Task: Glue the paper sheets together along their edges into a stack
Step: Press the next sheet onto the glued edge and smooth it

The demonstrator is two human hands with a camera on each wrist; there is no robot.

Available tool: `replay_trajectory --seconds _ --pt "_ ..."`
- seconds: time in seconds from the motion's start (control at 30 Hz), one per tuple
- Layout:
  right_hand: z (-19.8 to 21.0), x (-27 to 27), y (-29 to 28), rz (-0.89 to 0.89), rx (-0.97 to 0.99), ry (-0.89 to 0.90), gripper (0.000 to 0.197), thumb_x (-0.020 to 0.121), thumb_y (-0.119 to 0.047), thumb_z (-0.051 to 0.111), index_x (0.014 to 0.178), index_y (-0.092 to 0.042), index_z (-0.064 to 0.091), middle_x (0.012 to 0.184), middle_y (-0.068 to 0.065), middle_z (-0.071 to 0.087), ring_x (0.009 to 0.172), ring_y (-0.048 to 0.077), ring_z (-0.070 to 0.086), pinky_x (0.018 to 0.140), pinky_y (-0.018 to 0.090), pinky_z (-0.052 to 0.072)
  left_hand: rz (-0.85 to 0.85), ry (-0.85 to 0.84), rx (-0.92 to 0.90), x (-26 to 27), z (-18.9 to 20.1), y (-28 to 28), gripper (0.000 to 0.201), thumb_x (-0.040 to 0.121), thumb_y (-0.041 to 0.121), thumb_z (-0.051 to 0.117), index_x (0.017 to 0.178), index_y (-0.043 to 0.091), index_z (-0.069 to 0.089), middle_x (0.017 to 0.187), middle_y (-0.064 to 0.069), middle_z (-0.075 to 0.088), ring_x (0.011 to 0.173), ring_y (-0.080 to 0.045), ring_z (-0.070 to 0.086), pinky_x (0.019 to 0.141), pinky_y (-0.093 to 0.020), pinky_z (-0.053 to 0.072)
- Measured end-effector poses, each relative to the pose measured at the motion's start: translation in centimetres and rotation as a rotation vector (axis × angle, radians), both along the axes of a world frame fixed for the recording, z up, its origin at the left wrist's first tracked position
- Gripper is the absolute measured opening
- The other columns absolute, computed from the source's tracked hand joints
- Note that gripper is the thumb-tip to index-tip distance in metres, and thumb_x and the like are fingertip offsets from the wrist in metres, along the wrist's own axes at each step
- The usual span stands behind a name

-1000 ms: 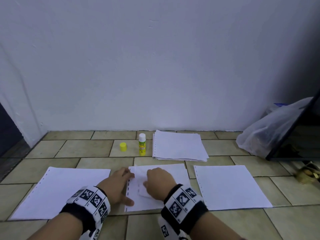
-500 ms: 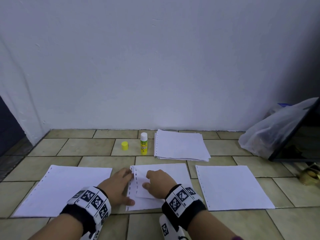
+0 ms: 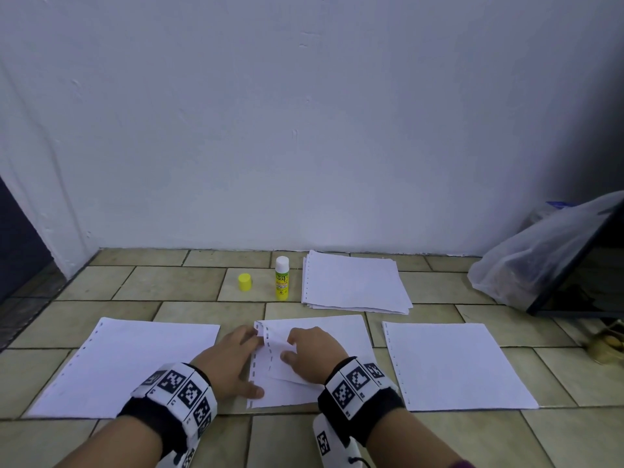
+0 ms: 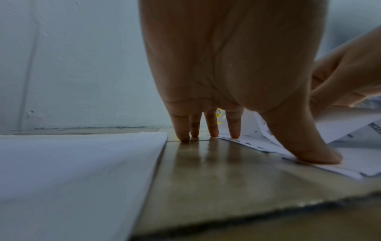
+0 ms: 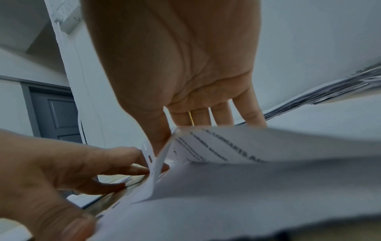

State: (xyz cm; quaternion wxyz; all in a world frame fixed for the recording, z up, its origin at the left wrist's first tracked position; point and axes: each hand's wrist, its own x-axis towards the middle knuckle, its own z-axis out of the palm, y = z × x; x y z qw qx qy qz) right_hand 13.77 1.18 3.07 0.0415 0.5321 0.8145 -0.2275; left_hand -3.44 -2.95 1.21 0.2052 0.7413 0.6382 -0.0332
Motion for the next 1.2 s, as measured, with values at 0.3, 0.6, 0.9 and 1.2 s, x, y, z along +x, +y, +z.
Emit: replay_trajectory --seconds 0.3,0.6,0.9,1.2 --pt "-0.4 0.0 -0.3 -0.023 -0.008 0.055 0.038 0.098 -0.031 0.044 0.130 -0.011 0.046 0.125 0.014 0.056 0.117 0.029 0.050 0.094 0.034 0.041 0.005 -0.002 -0.001 0.0 -0.2 0.0 0.093 0.081 0.054 0.068 0.152 0.021 0.017 0.157 0.004 0.006 0.142 -0.015 0.022 0.112 -0.029 0.031" --pt "-1.3 -0.5 -0.1 0.041 -0.058 0.016 0.043 0.094 -0.037 0.049 0.137 -0.029 0.045 0.136 0.009 0.045 0.130 0.028 0.036 0.106 0.043 0.035 0.057 -0.024 -0.020 -0.3 0.4 -0.2 0.082 0.079 0.052 0.070 0.142 0.022 0.027 0.144 0.006 0.035 0.127 -0.011 0.042 0.101 -0.030 0.041" --pt "-1.6 -0.7 -0.3 0.000 -0.057 0.031 0.043 0.094 -0.038 0.049 0.136 -0.031 0.048 0.140 0.006 0.043 0.133 0.026 0.033 0.109 0.043 0.034 0.003 0.044 -0.021 -0.6 0.6 -0.9 0.094 0.079 0.048 0.072 0.151 0.019 0.018 0.157 0.008 0.008 0.137 -0.015 0.033 0.106 -0.031 0.039" --pt "-1.3 -1.0 -0.4 0.042 -0.092 -0.113 0.052 0.096 -0.044 0.045 0.145 -0.029 0.037 0.153 0.013 0.026 0.143 0.034 0.015 0.114 0.049 0.025 0.007 0.041 -0.025 -0.6 0.6 -0.9 0.096 0.079 0.049 0.072 0.151 0.020 0.017 0.157 0.007 0.010 0.139 -0.015 0.031 0.108 -0.033 0.038"
